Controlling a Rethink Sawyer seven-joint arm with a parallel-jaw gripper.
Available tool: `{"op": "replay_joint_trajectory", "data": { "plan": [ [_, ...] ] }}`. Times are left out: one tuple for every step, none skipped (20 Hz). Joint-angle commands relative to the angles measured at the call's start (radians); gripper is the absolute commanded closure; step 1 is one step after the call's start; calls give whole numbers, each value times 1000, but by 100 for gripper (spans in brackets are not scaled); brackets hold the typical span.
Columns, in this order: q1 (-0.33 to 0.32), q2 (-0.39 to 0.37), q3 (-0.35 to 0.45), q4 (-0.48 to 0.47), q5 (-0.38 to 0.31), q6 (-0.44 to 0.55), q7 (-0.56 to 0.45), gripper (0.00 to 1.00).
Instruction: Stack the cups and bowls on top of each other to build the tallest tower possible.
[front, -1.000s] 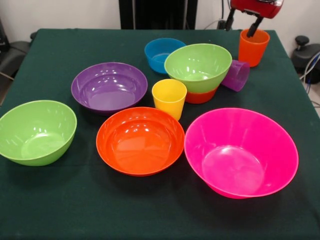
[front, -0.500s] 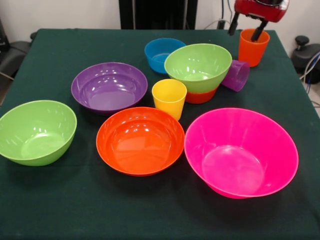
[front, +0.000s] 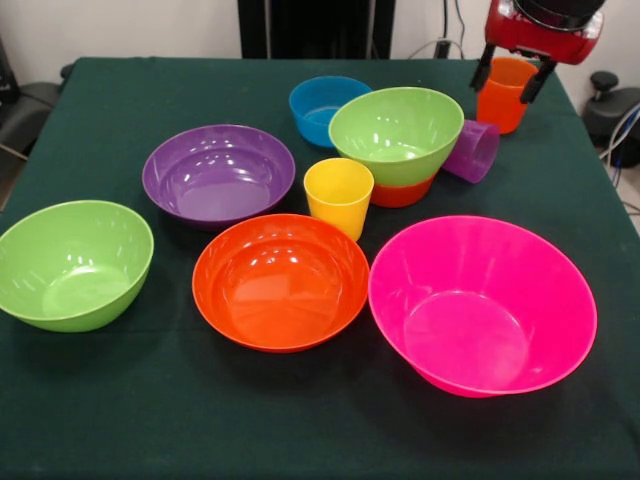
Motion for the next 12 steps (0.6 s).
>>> {"op": "replay_joint_trajectory", "data": {
  "plan": [
    [-45, 105, 103, -163, -15, 114, 87, 0],
    [-49, 115, 103, -178, -17, 121, 85, 0],
    [-53, 125, 103, -194, -19, 128, 84, 0],
    [-57, 132, 104, -208, -20, 138, 82, 0],
    [-60, 140, 103, -225, -23, 148, 79, 0],
    [-62, 144, 103, -235, -25, 157, 77, 0],
    [-63, 148, 102, -248, -27, 167, 76, 0],
    [-65, 154, 102, -261, -28, 177, 74, 0],
    [-67, 157, 102, -270, -29, 184, 72, 0],
    [-68, 160, 102, -279, -30, 190, 70, 0],
    [-69, 166, 101, -293, -32, 199, 68, 0],
    [-72, 175, 100, -312, -33, 211, 67, 0]
  ]
}}
